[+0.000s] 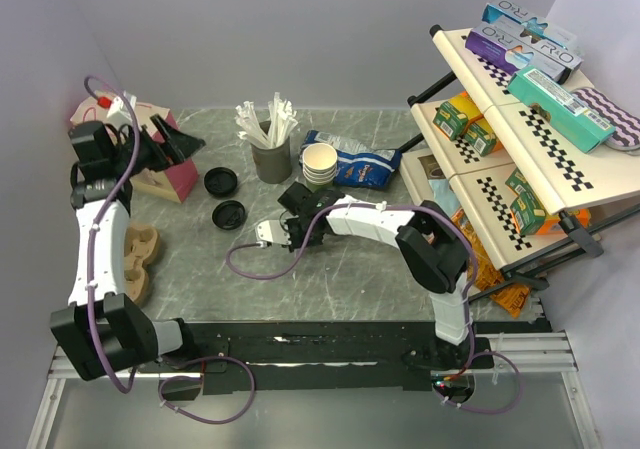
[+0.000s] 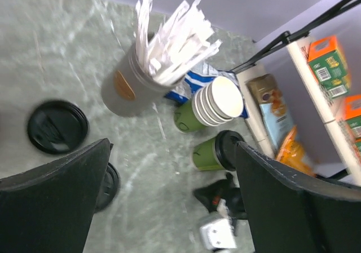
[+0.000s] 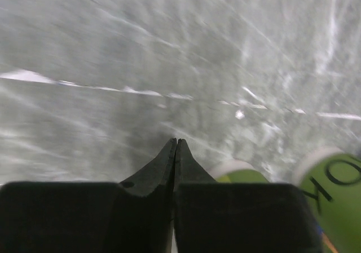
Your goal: Pack the takeout coffee
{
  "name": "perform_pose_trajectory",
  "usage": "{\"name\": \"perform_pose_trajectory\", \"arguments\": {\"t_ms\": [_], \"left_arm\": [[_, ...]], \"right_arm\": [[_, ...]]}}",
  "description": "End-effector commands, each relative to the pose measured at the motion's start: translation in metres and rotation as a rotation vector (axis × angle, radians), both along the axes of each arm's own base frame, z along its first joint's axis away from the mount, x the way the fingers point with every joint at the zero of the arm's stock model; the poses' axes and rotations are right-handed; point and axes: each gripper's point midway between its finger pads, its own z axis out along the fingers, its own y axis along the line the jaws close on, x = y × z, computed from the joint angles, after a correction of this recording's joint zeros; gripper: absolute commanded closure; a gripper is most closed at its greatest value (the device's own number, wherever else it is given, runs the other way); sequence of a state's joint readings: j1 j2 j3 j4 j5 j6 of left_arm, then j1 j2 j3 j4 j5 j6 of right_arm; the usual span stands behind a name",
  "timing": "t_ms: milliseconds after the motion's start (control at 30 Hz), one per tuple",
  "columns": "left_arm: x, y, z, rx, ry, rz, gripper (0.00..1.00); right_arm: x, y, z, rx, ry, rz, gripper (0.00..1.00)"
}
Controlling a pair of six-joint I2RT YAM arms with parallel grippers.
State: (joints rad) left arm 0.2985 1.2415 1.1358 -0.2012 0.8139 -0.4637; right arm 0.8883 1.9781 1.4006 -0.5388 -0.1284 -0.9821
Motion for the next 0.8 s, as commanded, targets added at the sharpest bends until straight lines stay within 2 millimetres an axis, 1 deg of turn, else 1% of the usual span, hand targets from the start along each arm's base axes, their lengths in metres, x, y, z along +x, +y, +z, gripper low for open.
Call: {"name": "perform_pose_trajectory", "arguments": {"t_ms": [0, 33, 67, 100, 133, 167, 200, 233, 267, 300, 333, 367, 400, 433, 467, 500, 533, 567, 600, 633, 667, 700, 733, 767], "left_arm": [[0.008, 0.008, 0.041, 0.157, -0.127, -0.031, 0.02], [0.01, 0.01, 0.043, 0.173, -0.13, -0.03, 0.02], [0.012, 0.013, 0.056, 0.213, -0.167, -0.032, 0.02], [0.017, 0.016, 0.054, 0.224, -0.155, -0.028, 0.02], [0.019, 0.02, 0.062, 0.26, -0.165, -0.012, 0.02], [0.02, 0.023, 0.063, 0.277, -0.163, -0.007, 0.02], [0.023, 0.027, 0.063, 0.295, -0.157, 0.005, 0.02], [0.025, 0.033, 0.071, 0.337, -0.17, 0.029, 0.02], [0.028, 0.038, 0.074, 0.356, -0.173, 0.048, 0.02], [0.029, 0.042, 0.078, 0.376, -0.18, 0.066, 0.02], [0.03, 0.049, 0.086, 0.41, -0.199, 0.094, 0.01], [0.032, 0.053, 0.089, 0.427, -0.206, 0.107, 0.01], [0.033, 0.057, 0.093, 0.442, -0.213, 0.119, 0.01], [0.034, 0.067, 0.102, 0.48, -0.232, 0.15, 0.01], [0.038, 0.072, 0.099, 0.489, -0.214, 0.161, 0.01], [0.04, 0.078, 0.1, 0.522, -0.22, 0.169, 0.01], [0.041, 0.089, 0.108, 0.546, -0.232, 0.196, 0.0], [0.047, 0.098, 0.102, 0.544, -0.208, 0.209, 0.01], [0.049, 0.104, 0.101, 0.542, -0.203, 0.213, 0.01], [0.05, 0.116, 0.104, 0.547, -0.206, 0.23, 0.01], [0.057, 0.122, 0.097, 0.543, -0.188, 0.225, 0.01], [0.06, 0.129, 0.099, 0.548, -0.19, 0.235, 0.02], [0.062, 0.139, 0.098, 0.547, -0.18, 0.254, 0.02], [0.07, 0.148, 0.088, 0.536, -0.154, 0.263, 0.04]], "right_arm": [[-0.026, 0.028, 0.057, 0.19, 0.113, 0.044, 0.88], [-0.034, 0.036, 0.067, 0.239, 0.161, 0.047, 0.85], [-0.035, 0.043, 0.08, 0.277, 0.171, 0.047, 0.76], [-0.039, 0.048, 0.088, 0.303, 0.195, 0.05, 0.73], [-0.045, 0.054, 0.099, 0.347, 0.233, 0.047, 0.66], [-0.045, 0.062, 0.115, 0.391, 0.237, 0.05, 0.64], [-0.044, 0.068, 0.126, 0.429, 0.239, 0.048, 0.61], [-0.045, 0.072, 0.142, 0.47, 0.254, 0.026, 0.55], [-0.043, 0.08, 0.162, 0.521, 0.249, 0.025, 0.52], [-0.037, 0.083, 0.183, 0.584, 0.25, -0.017, 0.49], [-0.032, 0.086, 0.203, 0.635, 0.243, -0.033, 0.45], [-0.029, 0.087, 0.217, 0.678, 0.252, -0.052, 0.42], [-0.019, 0.083, 0.238, 0.741, 0.269, -0.12, 0.39], [-0.012, 0.081, 0.256, 0.787, 0.268, -0.15, 0.35], [-0.008, 0.078, 0.267, 0.817, 0.285, -0.178, 0.33], [-0.006, 0.071, 0.283, 0.857, 0.317, -0.229, 0.32], [0.003, 0.061, 0.292, 0.885, 0.318, -0.257, 0.31], [0.004, 0.055, 0.298, 0.901, 0.33, -0.269, 0.3], [-0.001, 0.047, 0.31, 0.925, 0.343, -0.271, 0.28], [0.001, 0.038, 0.308, 0.918, 0.355, -0.292, 0.28], [-0.002, 0.033, 0.309, 0.914, 0.368, -0.299, 0.27], [-0.008, 0.028, 0.315, 0.92, 0.377, -0.289, 0.27], [-0.008, 0.021, 0.309, 0.906, 0.392, -0.307, 0.27], [-0.01, 0.018, 0.308, 0.904, 0.396, -0.313, 0.27]]}}
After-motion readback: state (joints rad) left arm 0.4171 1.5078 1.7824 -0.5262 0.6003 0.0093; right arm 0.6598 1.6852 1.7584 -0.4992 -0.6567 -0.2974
